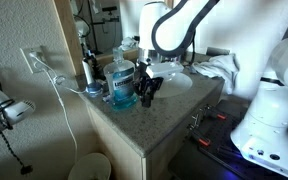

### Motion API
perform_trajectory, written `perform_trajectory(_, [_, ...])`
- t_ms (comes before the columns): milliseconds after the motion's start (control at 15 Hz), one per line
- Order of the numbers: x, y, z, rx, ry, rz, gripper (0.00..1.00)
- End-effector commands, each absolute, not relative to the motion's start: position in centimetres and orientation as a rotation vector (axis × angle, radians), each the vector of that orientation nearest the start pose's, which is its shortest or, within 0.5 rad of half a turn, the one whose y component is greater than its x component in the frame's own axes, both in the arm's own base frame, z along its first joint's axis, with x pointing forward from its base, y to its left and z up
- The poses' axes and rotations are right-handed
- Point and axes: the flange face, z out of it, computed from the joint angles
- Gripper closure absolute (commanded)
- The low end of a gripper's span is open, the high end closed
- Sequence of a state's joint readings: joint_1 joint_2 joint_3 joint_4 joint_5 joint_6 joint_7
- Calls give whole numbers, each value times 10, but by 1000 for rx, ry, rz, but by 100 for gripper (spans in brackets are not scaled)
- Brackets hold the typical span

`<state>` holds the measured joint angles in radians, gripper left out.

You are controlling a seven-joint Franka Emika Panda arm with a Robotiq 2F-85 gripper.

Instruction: Remove the black lid from the mouthwash bottle

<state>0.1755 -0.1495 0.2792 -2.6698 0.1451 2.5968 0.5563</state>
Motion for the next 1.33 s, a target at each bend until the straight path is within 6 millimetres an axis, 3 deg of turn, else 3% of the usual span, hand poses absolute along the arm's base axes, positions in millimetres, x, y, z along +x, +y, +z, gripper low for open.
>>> perform_trajectory(0, [379, 184, 277, -3025, 367, -56, 80])
perform_trajectory(67, [380, 184, 275, -3025, 371, -48, 45])
perform_trajectory(133, [380, 184, 274, -3025, 372, -45, 29])
perform_trajectory(400, [383, 183, 282, -3011, 364, -44, 1])
perform_trajectory(733, [389, 175, 310, -2997, 291, -12, 0])
perform_trajectory(933, [391, 157, 333, -3008, 254, 60, 0])
perform_trajectory(1067, [393, 146, 363, -2995, 207, 80, 0])
perform_trajectory(1267, [397, 138, 428, -2991, 146, 52, 0])
